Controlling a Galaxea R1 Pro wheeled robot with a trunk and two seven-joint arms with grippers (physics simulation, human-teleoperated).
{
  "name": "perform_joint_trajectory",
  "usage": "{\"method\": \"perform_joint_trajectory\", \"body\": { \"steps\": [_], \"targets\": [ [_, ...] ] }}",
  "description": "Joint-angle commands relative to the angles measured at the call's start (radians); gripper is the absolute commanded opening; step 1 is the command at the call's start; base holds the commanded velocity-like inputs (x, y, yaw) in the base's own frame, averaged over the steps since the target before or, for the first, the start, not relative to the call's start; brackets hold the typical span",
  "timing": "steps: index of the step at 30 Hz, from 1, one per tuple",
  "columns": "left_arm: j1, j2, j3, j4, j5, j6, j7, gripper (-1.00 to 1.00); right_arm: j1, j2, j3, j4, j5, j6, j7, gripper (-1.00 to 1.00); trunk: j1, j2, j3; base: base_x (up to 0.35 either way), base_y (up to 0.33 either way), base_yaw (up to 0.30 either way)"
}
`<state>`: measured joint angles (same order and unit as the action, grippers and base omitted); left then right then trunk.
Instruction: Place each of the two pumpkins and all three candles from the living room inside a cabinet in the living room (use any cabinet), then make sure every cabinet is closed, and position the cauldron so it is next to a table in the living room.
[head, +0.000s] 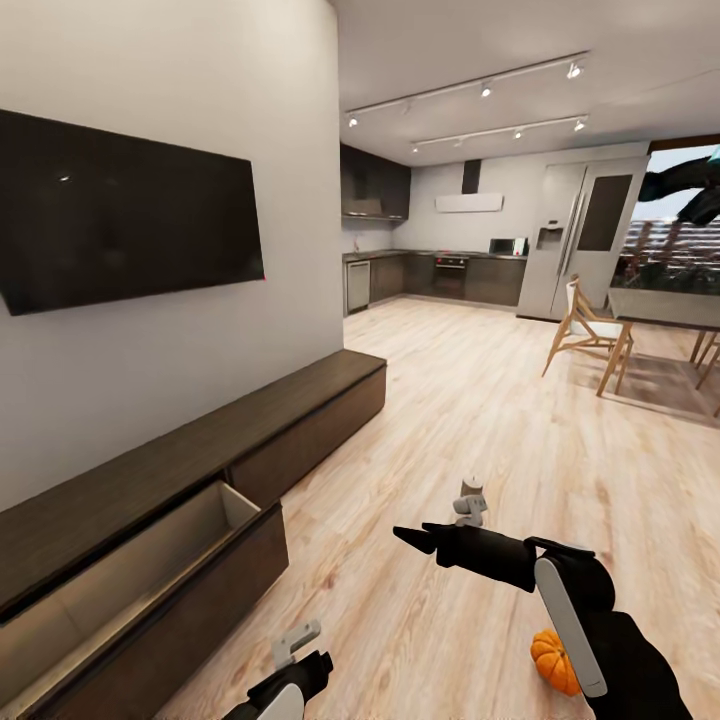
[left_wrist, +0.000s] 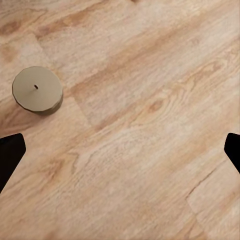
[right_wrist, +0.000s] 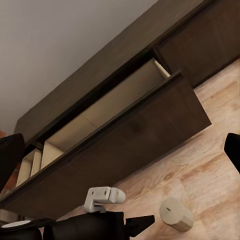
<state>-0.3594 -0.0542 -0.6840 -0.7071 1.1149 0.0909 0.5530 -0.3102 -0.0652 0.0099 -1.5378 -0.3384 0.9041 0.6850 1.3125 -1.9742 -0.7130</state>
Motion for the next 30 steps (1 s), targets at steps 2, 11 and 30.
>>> {"method": "perform_joint_trajectory", "body": {
  "steps": [2, 11, 30],
  "targets": [
    [0.000, 0.001, -0.003, -0.002, 0.002, 0.003, 0.007, 1.00, -0.001, 0.000, 0.001, -0.001, -0.001, 0.005, 0.001, 1.00, 0.008, -0.015, -0.007, 0.000, 0.000, 0.000],
    [-0.001, 0.001, -0.003, -0.002, 0.002, 0.004, 0.006, 1.00, -0.001, -0.001, 0.001, 0.000, -0.001, 0.005, 0.001, 1.00, 0.042, -0.078, -0.036, 0.000, 0.000, 0.000],
    [-0.001, 0.027, -0.002, -0.001, 0.007, 0.004, 0.004, 1.00, -0.001, -0.001, 0.007, 0.005, -0.001, 0.023, -0.001, 1.00, 0.115, -0.211, -0.095, 0.000, 0.000, 0.000]
  ]
}}
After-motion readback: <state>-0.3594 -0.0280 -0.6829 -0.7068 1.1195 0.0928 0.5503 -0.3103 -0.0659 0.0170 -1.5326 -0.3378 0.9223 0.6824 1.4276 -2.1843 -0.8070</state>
